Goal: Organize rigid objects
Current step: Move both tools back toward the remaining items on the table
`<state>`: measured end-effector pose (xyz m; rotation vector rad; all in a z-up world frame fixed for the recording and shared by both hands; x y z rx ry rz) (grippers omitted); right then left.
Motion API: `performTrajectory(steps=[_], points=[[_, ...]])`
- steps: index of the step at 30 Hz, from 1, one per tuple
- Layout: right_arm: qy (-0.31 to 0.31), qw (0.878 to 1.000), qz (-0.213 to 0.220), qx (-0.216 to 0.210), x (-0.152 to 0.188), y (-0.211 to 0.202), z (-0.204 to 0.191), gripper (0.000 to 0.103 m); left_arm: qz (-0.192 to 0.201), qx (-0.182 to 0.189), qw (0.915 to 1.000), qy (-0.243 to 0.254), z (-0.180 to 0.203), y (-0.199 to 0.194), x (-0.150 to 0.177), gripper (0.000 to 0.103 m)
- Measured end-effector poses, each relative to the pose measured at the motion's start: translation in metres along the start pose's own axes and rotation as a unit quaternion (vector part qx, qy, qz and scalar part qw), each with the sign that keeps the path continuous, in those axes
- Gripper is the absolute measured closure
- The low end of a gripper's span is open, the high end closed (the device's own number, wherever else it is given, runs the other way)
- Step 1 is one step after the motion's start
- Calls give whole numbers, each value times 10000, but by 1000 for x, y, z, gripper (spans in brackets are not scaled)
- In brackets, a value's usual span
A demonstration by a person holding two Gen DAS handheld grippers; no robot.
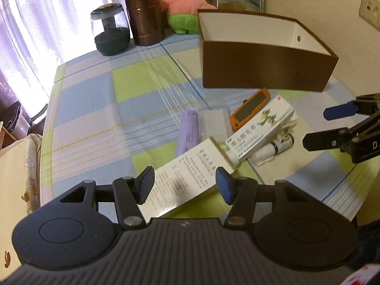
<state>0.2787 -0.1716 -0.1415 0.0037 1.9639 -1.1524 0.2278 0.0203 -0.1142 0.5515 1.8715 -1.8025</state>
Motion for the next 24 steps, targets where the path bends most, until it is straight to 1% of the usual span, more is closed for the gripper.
performTrajectory(steps=[3, 12, 17, 19, 20, 22, 24], points=[[10, 10000, -77, -4, 5, 3, -1, 9, -81, -10, 9999, 83, -1, 6, 8, 46], [226, 9995, -224, 7, 15, 10, 3, 9, -234, -269, 9972, 657, -6, 25, 27, 46], [360, 9990, -273, 32, 16, 11, 6, 9, -151, -295, 9923, 1195, -7, 34, 29, 45], [399, 9988, -279, 49, 16, 11, 7, 9, -164, -284, 9896, 1403, -9, 39, 29, 42], [413, 9987, -284, 59, 15, 11, 7, 9, -161, -314, 9881, 1496, -10, 42, 29, 38], [445, 9985, -302, 86, 15, 13, 9, 9, -179, -344, 9862, 1610, -13, 49, 29, 37], [502, 9981, -333, 122, 16, 14, 11, 9, -224, -330, 9868, 1568, -16, 56, 29, 37]])
Point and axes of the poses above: each gripper's, at about its wrist camera, not at the fingertips, and y roughly the way its jaws point, z to its right, x to its underside, the point moved 10 cm from there along y, roughly the way its jaws point, and after that the axes turned 5 degrees about -y, right-handed, at the moved point
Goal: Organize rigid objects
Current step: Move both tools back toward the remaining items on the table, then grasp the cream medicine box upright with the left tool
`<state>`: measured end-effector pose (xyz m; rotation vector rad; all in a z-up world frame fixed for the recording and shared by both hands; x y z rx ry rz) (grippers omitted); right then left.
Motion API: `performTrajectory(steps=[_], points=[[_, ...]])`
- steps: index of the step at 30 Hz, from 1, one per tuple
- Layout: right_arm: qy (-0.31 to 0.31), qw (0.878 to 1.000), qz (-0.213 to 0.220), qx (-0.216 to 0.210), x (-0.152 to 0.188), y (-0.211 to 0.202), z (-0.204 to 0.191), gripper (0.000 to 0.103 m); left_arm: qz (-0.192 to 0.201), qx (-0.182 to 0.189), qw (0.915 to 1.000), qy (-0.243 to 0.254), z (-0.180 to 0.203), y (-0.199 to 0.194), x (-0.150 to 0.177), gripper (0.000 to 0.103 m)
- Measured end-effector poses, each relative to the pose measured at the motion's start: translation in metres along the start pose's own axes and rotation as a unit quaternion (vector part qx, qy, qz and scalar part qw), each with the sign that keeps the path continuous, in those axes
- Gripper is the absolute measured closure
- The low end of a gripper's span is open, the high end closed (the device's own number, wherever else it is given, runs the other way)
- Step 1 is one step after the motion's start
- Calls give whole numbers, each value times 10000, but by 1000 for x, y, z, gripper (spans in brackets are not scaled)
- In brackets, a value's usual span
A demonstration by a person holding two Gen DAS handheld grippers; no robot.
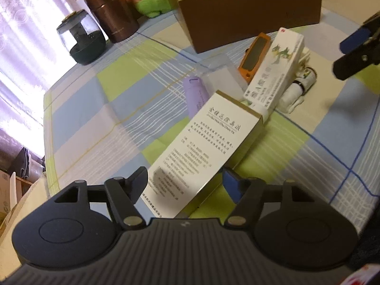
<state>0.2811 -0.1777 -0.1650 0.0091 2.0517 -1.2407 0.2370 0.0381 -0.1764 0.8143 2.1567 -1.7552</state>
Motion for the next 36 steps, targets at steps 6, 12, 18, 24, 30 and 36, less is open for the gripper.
performTrajectory(steps=[6, 12, 18, 24, 30, 36], points=[[201, 9997, -38, 117, 0, 2, 8, 9, -22, 158, 9965, -825, -21, 13, -3, 37], [285, 9994, -109, 175, -1, 7, 11, 9, -60, -109, 9821, -1878, -58, 22, -9, 37], [272, 9994, -44, 211, -9, 12, 12, 9, -166, -40, 9749, -2220, -72, 23, -11, 37], [-66, 9991, 191, 380, -33, 13, 16, 9, -190, -23, 9958, -891, -60, 32, -14, 35], [-30, 9989, 281, 363, -51, 24, 19, 9, -231, 210, 9923, -1195, -71, 53, -22, 34], [193, 9991, 262, 277, -47, 35, 21, 9, -205, 51, 9871, -1588, -76, 50, -13, 39]])
Point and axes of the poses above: each gripper's, at about its wrist camera, not at the fingertips, and y roughly the way its jaws point, z to its right, x to its underside, the point moved 10 cm from there along y, roughly the way its jaws point, and after that the axes turned 5 degrees about -y, right-handed, at the moved point
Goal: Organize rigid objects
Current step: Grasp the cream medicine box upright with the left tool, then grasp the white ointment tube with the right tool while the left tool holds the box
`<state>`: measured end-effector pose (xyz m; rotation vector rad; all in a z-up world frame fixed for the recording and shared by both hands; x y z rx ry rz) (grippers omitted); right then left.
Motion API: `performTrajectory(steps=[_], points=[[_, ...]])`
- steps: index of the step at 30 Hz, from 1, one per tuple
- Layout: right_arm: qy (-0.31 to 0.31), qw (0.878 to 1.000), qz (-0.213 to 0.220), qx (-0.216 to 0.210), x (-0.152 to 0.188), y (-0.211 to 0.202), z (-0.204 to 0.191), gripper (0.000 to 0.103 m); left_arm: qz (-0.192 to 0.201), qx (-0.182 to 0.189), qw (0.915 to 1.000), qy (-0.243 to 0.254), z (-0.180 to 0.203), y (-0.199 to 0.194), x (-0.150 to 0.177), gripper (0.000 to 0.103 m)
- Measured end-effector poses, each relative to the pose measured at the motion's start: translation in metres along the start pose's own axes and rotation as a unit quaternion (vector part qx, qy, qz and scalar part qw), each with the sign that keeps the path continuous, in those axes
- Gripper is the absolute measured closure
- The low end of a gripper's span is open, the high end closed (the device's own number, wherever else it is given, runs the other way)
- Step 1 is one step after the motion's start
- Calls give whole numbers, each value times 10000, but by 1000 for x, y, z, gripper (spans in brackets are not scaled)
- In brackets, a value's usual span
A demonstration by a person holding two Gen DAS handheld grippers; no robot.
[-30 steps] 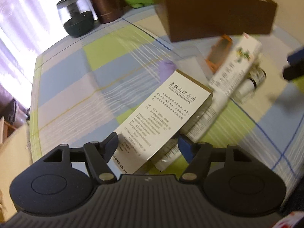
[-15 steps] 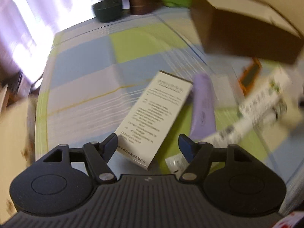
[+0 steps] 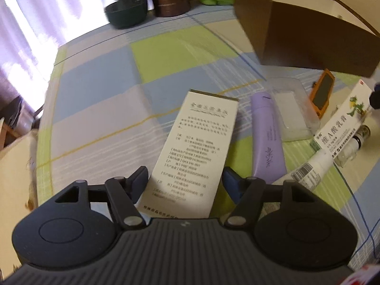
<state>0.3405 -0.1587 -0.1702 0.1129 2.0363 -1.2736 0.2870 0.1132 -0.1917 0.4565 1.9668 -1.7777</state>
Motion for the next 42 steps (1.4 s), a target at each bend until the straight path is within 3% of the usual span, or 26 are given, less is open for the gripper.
performTrajectory(steps=[6, 10, 14, 18, 24, 26, 32, 38, 42], points=[[514, 9986, -50, -148, 11, 2, 9, 23, -337, -695, 9913, -1069, -20, -18, 26, 39], [346, 9991, 81, -230, 10, -7, 2, 29, -609, -955, 9807, -1594, -26, -31, 45, 41], [7, 9991, 273, -329, 4, -15, -14, 31, -768, -819, 9836, -1411, -17, -37, 56, 45], [-496, 9971, 437, -381, -4, -15, -31, 31, -614, -855, 9886, -1077, -17, -38, 50, 43], [-1173, 9919, 476, -145, -9, -5, -48, 31, -513, -826, 9886, -1147, -21, -22, 39, 43], [-1608, 9854, 557, -20, -10, -4, -56, 31, -498, -798, 9883, -1198, -22, -19, 40, 46], [-2439, 9646, 115, -1000, 9, 15, -95, 31, -443, -893, 9856, -1367, -27, -30, 56, 46], [-3051, 9391, -392, -1530, 31, 52, -125, 31, -523, -999, 9791, -1691, -36, -47, 81, 46], [-3252, 9284, -649, -1673, 38, 79, -135, 31, -561, -1076, 9743, -1897, -40, -59, 96, 46]])
Point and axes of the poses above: each gripper's, at about its wrist camera, not at the fingertips, and y roughly the way its jaws point, z to its right, x to its underside, the point moved 10 cm from there along y, roughly the way its jaws point, and after that the axes turned 5 degrees about -y, right-handed, at the moved point
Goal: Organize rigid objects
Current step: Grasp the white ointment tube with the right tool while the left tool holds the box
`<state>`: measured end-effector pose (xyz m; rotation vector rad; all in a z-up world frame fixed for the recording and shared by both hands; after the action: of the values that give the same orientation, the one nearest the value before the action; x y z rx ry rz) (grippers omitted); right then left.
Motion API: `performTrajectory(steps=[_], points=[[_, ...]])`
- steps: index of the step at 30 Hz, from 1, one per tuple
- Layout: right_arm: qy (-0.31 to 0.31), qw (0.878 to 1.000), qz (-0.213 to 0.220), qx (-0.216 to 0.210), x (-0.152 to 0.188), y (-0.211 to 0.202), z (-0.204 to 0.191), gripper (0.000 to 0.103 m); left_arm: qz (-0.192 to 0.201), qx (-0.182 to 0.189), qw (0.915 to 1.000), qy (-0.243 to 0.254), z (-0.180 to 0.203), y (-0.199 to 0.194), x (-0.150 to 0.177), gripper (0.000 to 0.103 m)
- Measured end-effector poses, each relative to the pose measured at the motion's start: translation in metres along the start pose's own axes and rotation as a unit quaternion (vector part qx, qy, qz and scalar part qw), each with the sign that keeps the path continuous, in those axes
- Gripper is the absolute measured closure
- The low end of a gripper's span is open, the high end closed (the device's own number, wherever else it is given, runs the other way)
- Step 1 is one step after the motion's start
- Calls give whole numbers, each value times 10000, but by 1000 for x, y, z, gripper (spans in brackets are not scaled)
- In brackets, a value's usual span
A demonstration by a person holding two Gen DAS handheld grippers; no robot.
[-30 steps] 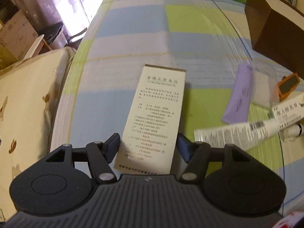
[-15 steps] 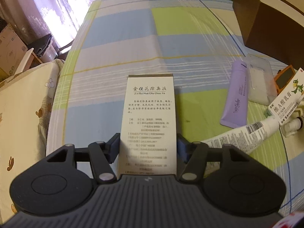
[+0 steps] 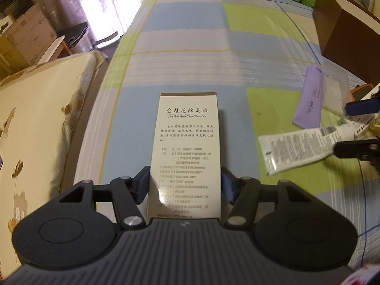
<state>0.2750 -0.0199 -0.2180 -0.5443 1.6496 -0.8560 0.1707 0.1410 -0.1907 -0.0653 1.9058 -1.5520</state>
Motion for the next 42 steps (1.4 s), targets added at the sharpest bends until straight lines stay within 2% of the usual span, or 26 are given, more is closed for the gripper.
performTrajectory(steps=[6, 9, 11, 19, 24, 32, 42], points=[[-81, 9992, -273, -292, 14, 13, -21, 36, -71, 15, 9999, -140, -5, -11, 20, 46], [-81, 9978, -307, -584, 20, 13, -40, 42, -88, 60, 9998, -143, -3, -14, 26, 47], [-102, 9974, -342, -622, 22, 16, -49, 47, -78, 60, 9999, -113, -1, -15, 27, 47], [-343, 9992, -146, -130, 15, 30, -60, 60, 8, -35, 10000, 52, 1, -10, 22, 46], [-631, 9978, -133, 162, 17, 32, -65, 61, 11, -59, 10000, 44, 1, -6, 22, 46], [-497, 9983, -163, 272, 17, 31, -67, 66, 50, -78, 9999, 69, 1, -5, 22, 47], [-187, 9992, -189, 288, 20, 25, -66, 68, 101, -27, 9998, 139, 4, -9, 23, 48]])
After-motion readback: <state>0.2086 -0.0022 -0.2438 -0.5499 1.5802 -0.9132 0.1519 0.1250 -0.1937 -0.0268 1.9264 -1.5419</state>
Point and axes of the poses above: each gripper's, at about its wrist camera, not at the fingertips, and y roughly the way its jaws point, z to its right, x to its underside, the point moved 10 cm from there along y, roughly the way its jaws point, and after that the axes turned 5 degrees about -y, right-handed, at the moved point
